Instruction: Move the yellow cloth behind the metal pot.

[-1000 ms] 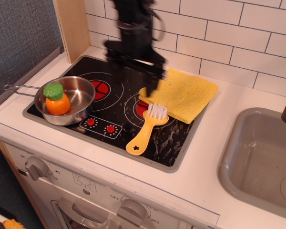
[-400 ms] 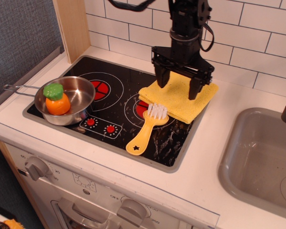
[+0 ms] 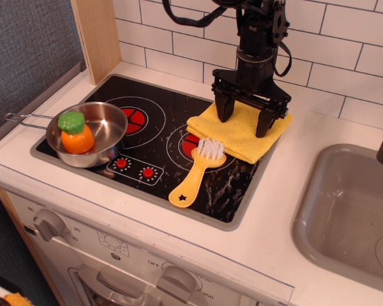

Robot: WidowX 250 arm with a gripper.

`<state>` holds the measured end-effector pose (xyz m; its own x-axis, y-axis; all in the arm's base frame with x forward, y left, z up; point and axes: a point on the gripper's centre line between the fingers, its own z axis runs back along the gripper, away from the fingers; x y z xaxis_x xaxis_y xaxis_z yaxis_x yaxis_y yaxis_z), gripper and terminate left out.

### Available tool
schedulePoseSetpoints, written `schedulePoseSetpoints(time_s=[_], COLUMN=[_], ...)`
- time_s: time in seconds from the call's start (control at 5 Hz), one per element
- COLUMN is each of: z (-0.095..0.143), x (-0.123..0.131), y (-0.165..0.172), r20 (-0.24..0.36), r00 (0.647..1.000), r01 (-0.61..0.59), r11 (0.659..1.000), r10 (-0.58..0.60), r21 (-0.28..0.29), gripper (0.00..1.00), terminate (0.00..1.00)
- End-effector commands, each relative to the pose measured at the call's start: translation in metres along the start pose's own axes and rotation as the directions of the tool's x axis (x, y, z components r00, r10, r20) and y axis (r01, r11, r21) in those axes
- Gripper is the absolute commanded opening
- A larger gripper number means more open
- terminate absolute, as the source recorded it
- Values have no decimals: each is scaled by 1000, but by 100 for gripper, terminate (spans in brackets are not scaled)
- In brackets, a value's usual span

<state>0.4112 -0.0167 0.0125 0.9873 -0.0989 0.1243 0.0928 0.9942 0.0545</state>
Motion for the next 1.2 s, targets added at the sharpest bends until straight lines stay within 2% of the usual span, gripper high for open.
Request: schedulePoseSetpoints(time_s=[0.0, 0.2, 0.6, 0.8, 1.0], z=[-1, 15, 27, 31, 35], x=[3, 1, -11, -8, -8], y=[60, 99, 154, 173, 184], r20=[-29, -14, -17, -3, 7], r00=[998, 995, 988, 988, 990], r01=[-47, -93, -147, -153, -142], r11=[997, 992, 981, 977, 981], r10=[49, 95, 150, 156, 143], r21=[53, 86, 127, 148, 132], gripper=[100, 100, 100, 100, 100], terminate=[0, 0, 0, 0, 0])
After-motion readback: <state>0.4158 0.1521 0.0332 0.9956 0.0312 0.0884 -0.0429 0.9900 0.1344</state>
